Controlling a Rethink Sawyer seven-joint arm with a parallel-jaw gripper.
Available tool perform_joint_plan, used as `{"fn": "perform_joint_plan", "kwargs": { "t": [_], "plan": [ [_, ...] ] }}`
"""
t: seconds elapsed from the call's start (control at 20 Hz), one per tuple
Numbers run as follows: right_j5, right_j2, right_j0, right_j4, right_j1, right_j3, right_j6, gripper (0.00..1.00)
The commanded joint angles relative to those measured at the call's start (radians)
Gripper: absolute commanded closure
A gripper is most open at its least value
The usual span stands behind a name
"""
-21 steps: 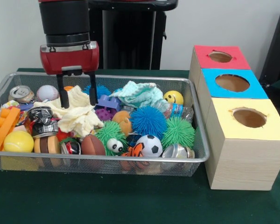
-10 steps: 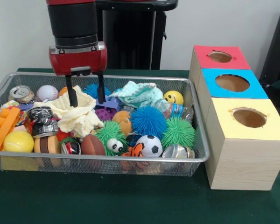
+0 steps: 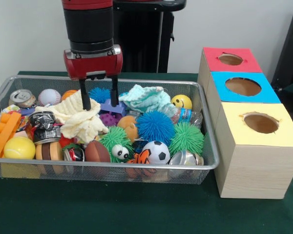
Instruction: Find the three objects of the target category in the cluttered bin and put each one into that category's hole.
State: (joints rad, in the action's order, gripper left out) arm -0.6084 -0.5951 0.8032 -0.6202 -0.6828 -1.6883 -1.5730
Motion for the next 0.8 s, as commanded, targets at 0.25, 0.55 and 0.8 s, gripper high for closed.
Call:
{"fn": "perform_joint_plan", "kwargs": {
  "t": [0.25,0.55,0.8],
  "plan": [
    [-0.065,0.037,-0.003,-0.091,-0.005,0.012,0.119,0.0],
    [0.01,-0.036,0.092,-0.007,0.075,-0.039,0.087,0.0],
    [-0.04,-0.025,0.071,-0.039,0.059,-0.02,0.118,0.0]
  ]
}}
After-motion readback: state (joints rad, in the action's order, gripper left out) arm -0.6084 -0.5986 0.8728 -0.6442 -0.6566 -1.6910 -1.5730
